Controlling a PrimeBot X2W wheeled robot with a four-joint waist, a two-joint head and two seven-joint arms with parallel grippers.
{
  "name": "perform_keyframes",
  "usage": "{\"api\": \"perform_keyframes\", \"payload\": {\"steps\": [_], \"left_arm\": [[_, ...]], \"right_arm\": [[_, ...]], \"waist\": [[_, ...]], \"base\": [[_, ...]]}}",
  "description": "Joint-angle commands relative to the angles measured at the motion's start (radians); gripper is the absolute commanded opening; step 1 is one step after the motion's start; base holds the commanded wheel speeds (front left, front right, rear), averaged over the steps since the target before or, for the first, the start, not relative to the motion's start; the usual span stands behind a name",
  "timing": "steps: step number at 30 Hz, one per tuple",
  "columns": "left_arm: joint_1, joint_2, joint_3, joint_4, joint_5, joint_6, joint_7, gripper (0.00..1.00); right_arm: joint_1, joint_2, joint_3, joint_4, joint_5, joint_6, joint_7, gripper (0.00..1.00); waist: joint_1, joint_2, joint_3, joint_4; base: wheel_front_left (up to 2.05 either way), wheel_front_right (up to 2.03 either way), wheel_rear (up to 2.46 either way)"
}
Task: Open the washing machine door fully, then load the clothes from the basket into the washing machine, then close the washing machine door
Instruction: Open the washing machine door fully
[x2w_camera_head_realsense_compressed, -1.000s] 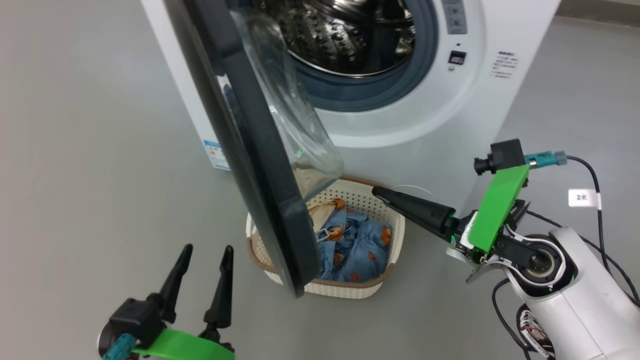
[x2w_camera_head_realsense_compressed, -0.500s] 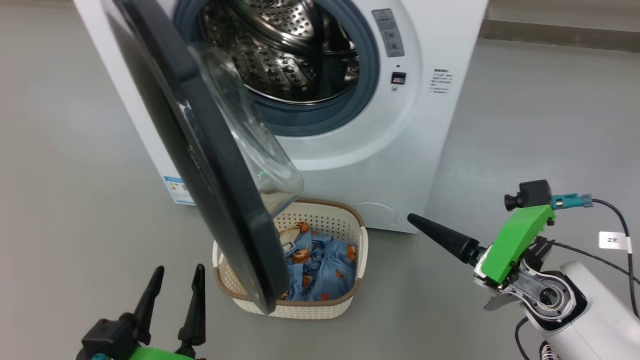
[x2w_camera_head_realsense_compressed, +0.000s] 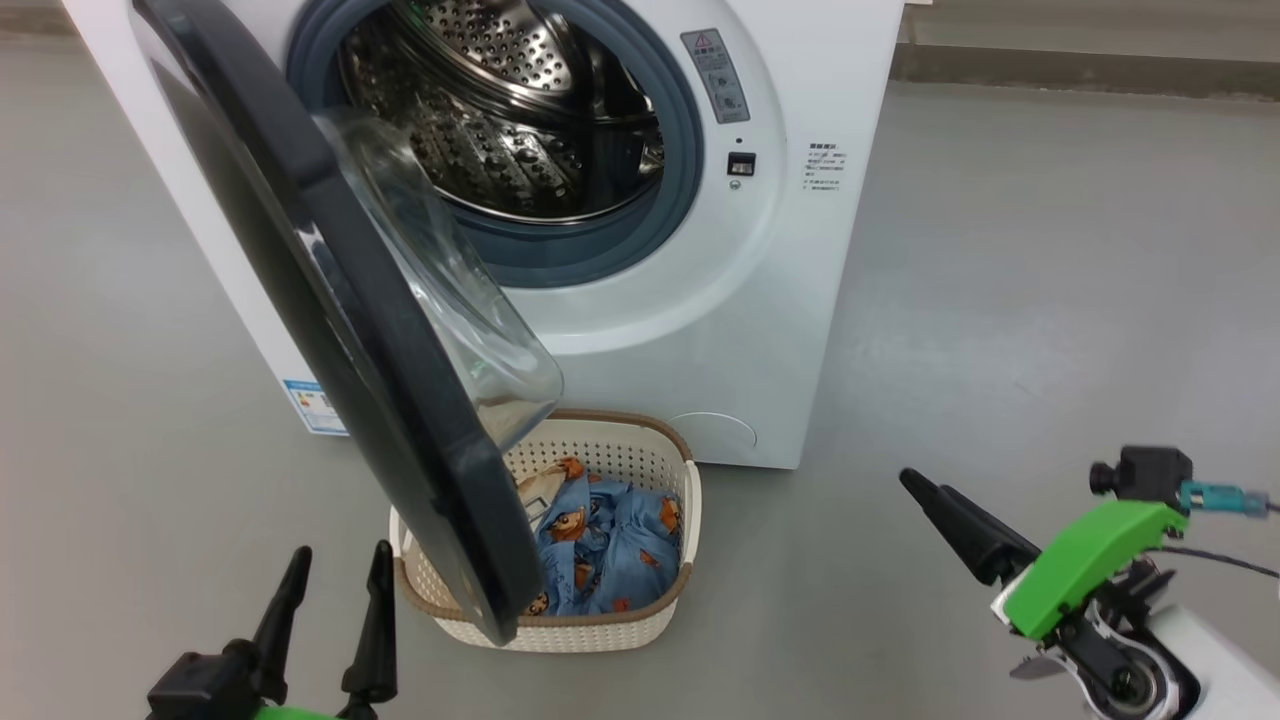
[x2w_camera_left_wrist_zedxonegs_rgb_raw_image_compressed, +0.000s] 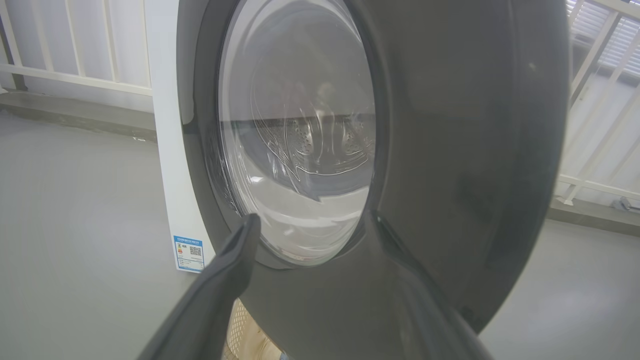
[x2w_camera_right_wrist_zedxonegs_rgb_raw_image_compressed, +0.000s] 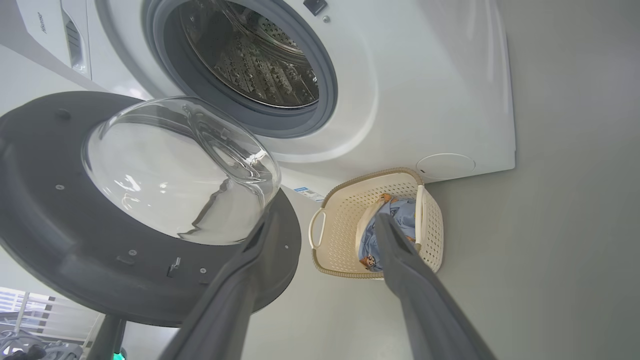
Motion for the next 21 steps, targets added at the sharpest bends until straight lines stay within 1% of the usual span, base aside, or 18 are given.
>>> {"api": "perform_keyframes", "payload": {"steps": [1, 7, 10, 12, 15, 16, 17, 20, 21], "left_arm": [[-0.010, 0.016, 0.038, -0.027, 0.009, 0.001, -0.006, 1.00], [-0.003, 0.016, 0.055, -0.029, 0.010, 0.001, -0.006, 1.00], [0.001, 0.015, 0.062, -0.030, 0.011, 0.001, -0.006, 1.00], [0.003, 0.013, 0.064, -0.030, 0.013, 0.001, -0.006, 1.00], [0.003, 0.012, 0.065, -0.031, 0.015, 0.001, -0.006, 1.00], [0.002, 0.011, 0.066, -0.032, 0.016, 0.001, -0.006, 1.00], [0.003, 0.011, 0.067, -0.032, 0.016, 0.001, -0.006, 1.00], [0.001, 0.009, 0.069, -0.034, 0.018, 0.001, -0.006, 1.00], [0.001, 0.009, 0.069, -0.035, 0.018, 0.001, -0.006, 1.00]], "right_arm": [[0.015, -0.025, 0.019, -0.016, -0.014, 0.006, -0.036, 1.00], [0.040, -0.065, 0.094, 0.007, -0.063, 0.006, -0.227, 1.00], [0.039, -0.086, 0.149, 0.026, -0.099, 0.006, -0.312, 1.00], [0.034, -0.095, 0.180, 0.039, -0.121, 0.006, -0.349, 1.00], [0.025, -0.103, 0.196, 0.058, -0.156, 0.006, -0.374, 1.00], [0.022, -0.103, 0.193, 0.064, -0.173, 0.006, -0.376, 1.00], [0.020, -0.099, 0.166, 0.066, -0.194, 0.006, -0.377, 1.00], [0.036, -0.081, 0.069, 0.058, -0.304, 0.006, -0.378, 1.00], [0.049, -0.067, 0.027, 0.052, -0.334, 0.006, -0.378, 1.00]], "waist": [[0.0000, 0.0000, -0.002, -0.003], [0.0000, 0.0000, -0.005, -0.014], [0.0000, 0.0000, -0.007, -0.020], [0.0000, 0.0000, -0.008, -0.022], [0.0000, 0.0000, -0.009, -0.024], [0.0000, 0.0000, -0.008, -0.025], [0.0000, 0.0000, -0.008, -0.026], [0.0000, 0.0000, -0.006, -0.026], [0.0000, 0.0000, -0.006, -0.025]], "base": [[0.00, 0.00, 0.00], [0.00, 0.00, 0.00], [0.00, 0.00, 0.00], [0.00, 0.00, 0.00], [0.00, 0.00, 0.00], [0.00, 0.00, 0.00], [0.00, 0.00, 0.00], [0.00, 0.00, 0.00], [0.00, 0.00, 0.00]]}}
